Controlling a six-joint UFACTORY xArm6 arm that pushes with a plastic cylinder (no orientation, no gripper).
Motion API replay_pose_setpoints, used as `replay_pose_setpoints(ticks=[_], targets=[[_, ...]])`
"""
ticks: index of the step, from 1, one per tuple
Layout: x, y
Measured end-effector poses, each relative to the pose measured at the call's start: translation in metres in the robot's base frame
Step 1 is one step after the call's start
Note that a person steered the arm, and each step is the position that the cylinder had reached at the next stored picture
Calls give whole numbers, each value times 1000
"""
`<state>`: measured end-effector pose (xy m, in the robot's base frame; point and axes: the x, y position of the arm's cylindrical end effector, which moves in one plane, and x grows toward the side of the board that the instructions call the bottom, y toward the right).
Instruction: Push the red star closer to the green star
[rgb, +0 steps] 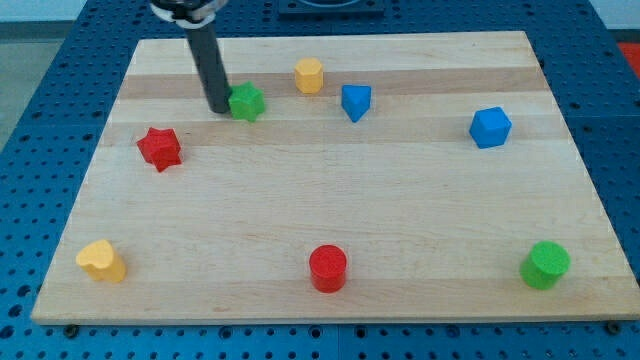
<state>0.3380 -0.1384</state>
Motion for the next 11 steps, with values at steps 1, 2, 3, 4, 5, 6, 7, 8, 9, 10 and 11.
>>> replay_pose_setpoints(ticks=[1, 2, 3, 4, 5, 6, 7, 8, 9, 10, 11], targets=[[0, 6], [-4, -8], [4, -53], [34, -83], [46, -92], [63, -102], [71, -109], [74, -121], [83, -135], [87, -136], [96, -135]])
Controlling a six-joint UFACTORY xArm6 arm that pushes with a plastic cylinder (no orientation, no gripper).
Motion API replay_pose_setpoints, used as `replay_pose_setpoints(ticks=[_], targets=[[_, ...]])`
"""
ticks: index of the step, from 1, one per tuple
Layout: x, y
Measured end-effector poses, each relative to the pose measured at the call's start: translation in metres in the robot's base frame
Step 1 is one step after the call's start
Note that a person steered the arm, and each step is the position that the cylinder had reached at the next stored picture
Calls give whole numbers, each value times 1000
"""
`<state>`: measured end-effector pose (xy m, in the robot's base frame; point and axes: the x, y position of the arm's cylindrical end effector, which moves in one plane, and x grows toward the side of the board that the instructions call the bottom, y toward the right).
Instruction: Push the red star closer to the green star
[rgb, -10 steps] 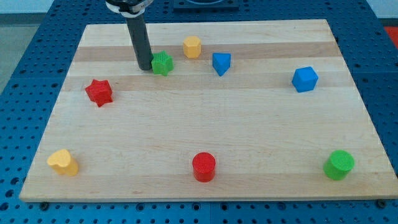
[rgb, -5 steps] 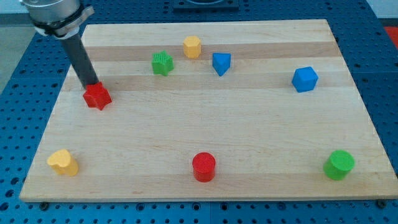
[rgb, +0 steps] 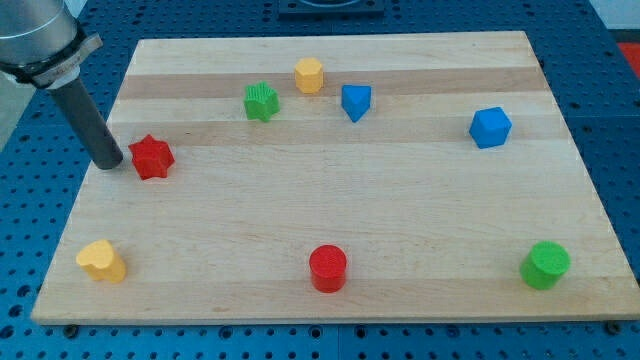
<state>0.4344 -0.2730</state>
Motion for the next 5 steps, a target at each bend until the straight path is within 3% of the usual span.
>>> replay_pose_setpoints(ticks=[2, 5], targets=[[1, 11], [-13, 89]])
